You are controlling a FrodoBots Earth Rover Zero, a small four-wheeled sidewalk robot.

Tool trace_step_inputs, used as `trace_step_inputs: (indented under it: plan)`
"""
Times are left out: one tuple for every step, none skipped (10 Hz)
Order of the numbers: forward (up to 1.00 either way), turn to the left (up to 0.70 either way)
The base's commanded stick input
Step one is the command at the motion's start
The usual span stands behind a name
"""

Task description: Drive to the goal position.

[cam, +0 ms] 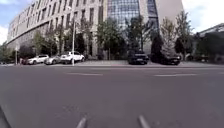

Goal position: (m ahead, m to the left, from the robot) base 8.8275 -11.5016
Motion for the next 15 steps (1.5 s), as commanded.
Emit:
trace_step_inputs:
  plan:
    - [0.7,-0.14]
    - [0.7,-0.14]
    - [0.7,-0.14]
    - [0.7,-0.14]
    - [0.7,-0.14]
    - [0.7,-0.14]
    - [0.7,-0.14]
    - [0.7,-0.14]
    - [0.7,-0.14]
    - [0.7,-0.14]
    - [0.7,-0.14]
    - [0.7,-0.14]
    - [0.7,-0.14]
    - [0.7,-0.14]
    - [0.7,-0.14]
